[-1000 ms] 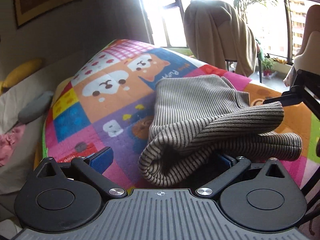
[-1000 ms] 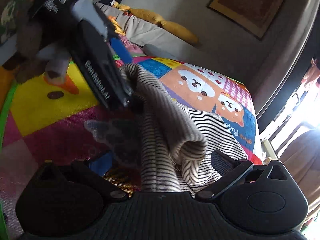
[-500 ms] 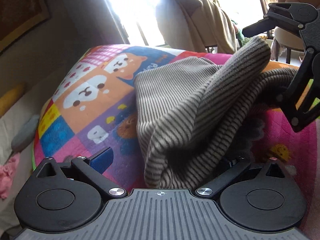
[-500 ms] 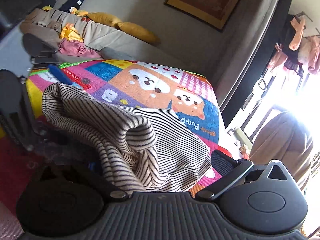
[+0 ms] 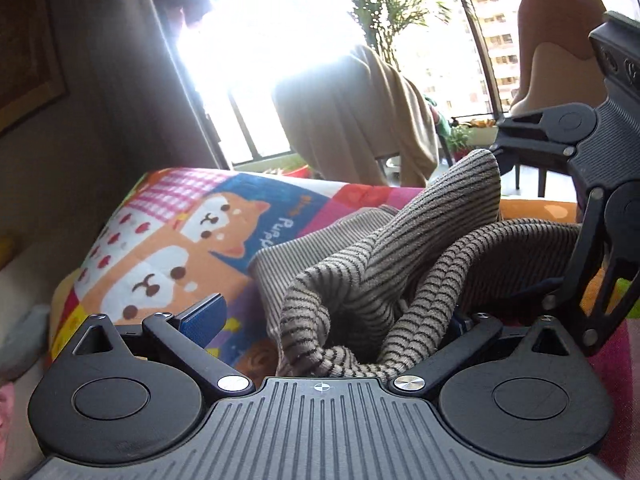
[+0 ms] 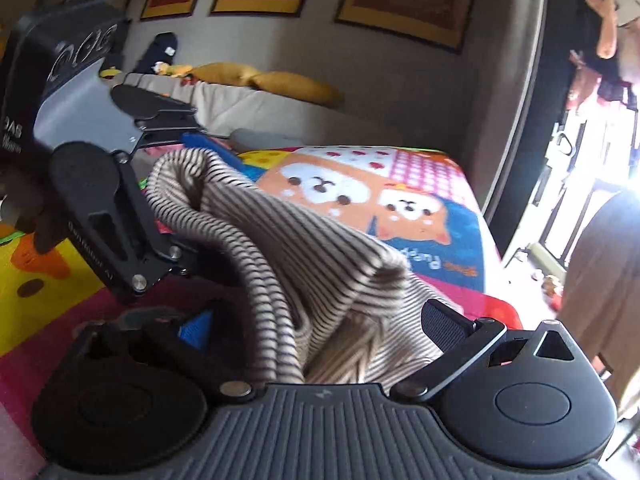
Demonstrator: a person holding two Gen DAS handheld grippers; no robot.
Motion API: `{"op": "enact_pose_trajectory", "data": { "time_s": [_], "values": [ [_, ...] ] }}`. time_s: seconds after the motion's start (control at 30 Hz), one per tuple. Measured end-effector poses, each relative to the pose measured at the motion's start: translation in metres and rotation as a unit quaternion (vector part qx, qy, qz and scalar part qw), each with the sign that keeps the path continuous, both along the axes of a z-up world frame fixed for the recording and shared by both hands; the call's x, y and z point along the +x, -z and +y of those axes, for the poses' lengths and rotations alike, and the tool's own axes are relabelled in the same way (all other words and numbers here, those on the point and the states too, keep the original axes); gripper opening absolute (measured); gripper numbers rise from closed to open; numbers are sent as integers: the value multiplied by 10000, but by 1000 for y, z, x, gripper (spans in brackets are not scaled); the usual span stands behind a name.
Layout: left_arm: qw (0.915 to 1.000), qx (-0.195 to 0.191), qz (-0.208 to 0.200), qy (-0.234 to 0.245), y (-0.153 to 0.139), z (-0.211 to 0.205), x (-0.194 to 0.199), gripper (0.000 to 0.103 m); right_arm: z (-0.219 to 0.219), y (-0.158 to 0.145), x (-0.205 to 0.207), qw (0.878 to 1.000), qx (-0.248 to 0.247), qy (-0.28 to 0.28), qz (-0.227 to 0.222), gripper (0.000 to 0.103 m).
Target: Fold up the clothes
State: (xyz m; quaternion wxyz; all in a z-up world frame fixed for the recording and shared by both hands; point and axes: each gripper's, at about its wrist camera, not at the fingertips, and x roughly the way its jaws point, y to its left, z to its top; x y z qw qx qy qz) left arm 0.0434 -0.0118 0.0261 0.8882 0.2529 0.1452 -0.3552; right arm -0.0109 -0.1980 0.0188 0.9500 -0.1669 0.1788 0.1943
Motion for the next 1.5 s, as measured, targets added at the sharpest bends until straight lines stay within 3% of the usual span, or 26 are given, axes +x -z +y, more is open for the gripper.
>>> {"op": "enact_pose_trajectory", "data": {
  "time_s": [0.07, 0.1, 0.27, 0.43, 0.63, 0.87, 0.93, 0.97, 1.0, 1.1, 1.2, 1.27, 1.4, 1.5],
  "values": [
    [9999, -53, 89, 4, -1, 4, 2, 103, -3, 3, 13, 9992, 219, -110, 329, 62],
    [9999, -81, 123, 6, -2, 7, 3, 103, -5, 3, 19, 9979, 378, -168, 504, 58],
    [9999, -79, 137, 68, 8, 26, -8, 103, -21, -3, 39, 9912, 1010, -121, 846, 57],
    [9992, 326, 236, 3, 32, 29, -5, 103, -35, -5, 53, 9871, 1232, -114, 1013, 57],
    [9997, -173, 166, 51, 29, 10, 27, 103, -36, -10, 47, 9897, 993, -200, 1010, 56],
    [9978, -237, -256, 570, 28, -4, 10, 101, -38, -20, 29, 9904, 761, -314, 1114, 47],
    [9966, 30, -337, 753, 27, -12, 2, 84, -36, -19, 21, 9907, 641, -345, 1149, 42],
    [9958, 166, -306, 842, 28, -16, -2, 62, -35, -18, 16, 9907, 596, -345, 1169, 38],
    [9956, 266, -196, 879, 29, -18, -6, 56, -35, -17, 12, 9903, 586, -332, 1216, 37],
    [9952, 442, -68, 872, 31, -22, -21, 46, -35, -15, -5, 9896, 541, -321, 1293, 33],
    [9960, 284, 307, 789, 31, -19, -39, 42, -34, -14, -26, 9901, 435, -310, 1299, 32],
    [9956, 261, 345, 827, 30, -16, -64, 41, -35, -20, -30, 9913, 355, -319, 1228, 32],
    [9925, 188, 560, 1070, 9, -7, -111, 40, -37, -34, -38, 9934, 195, -341, 1074, 32],
    [9905, 78, 794, 1123, -13, -4, -121, 41, -39, -44, -44, 9947, 75, -357, 958, 32]
  ]
}}
